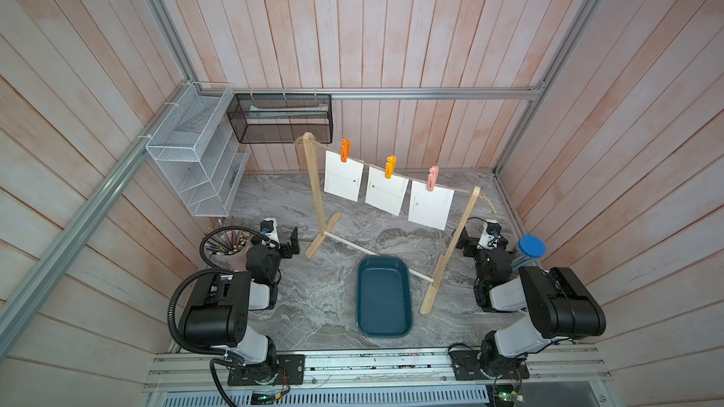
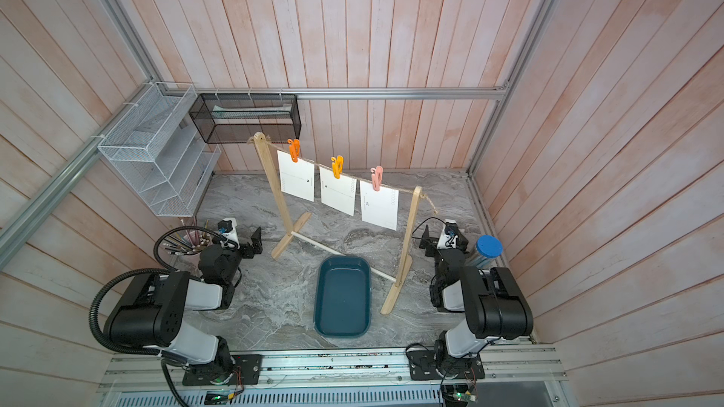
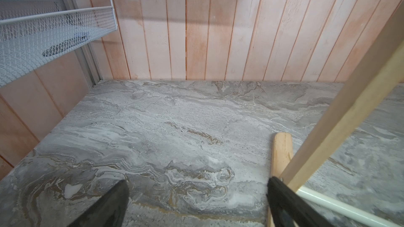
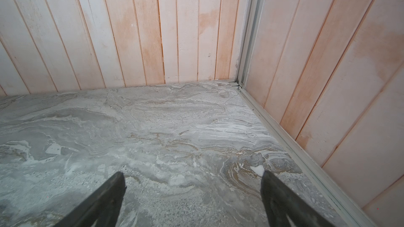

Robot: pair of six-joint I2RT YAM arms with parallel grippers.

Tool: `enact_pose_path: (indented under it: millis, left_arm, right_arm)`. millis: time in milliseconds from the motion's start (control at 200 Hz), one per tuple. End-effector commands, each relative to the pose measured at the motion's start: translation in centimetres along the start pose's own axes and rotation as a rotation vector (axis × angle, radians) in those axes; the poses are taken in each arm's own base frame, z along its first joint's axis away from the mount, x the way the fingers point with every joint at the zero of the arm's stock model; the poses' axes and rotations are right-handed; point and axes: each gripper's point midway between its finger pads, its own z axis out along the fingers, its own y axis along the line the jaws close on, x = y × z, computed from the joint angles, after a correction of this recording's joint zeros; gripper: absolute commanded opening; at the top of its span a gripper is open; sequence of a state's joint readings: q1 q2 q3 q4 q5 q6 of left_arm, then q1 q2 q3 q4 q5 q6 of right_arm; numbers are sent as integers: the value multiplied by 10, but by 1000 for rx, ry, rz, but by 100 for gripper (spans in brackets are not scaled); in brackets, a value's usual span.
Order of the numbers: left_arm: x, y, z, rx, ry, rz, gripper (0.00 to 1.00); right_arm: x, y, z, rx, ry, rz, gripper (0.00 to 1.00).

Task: Remove the postcards from the strings
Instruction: Pinch the postcard on the clothesline.

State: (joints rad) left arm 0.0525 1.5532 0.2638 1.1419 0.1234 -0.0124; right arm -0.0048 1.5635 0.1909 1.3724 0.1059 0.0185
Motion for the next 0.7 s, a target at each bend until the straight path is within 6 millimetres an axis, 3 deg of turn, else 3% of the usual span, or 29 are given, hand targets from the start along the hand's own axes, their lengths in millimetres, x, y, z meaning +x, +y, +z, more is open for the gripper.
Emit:
enact_pose_path:
  millis: [0, 695]
  left_arm:
    - [-9, 2, 3, -3, -33, 0, 100]
    - [-9, 2, 4, -3, -30, 0, 100]
  right_arm:
    - [-3, 0, 3, 0, -5, 1, 98]
    - [-2, 0, 3, -3, -2, 0, 98]
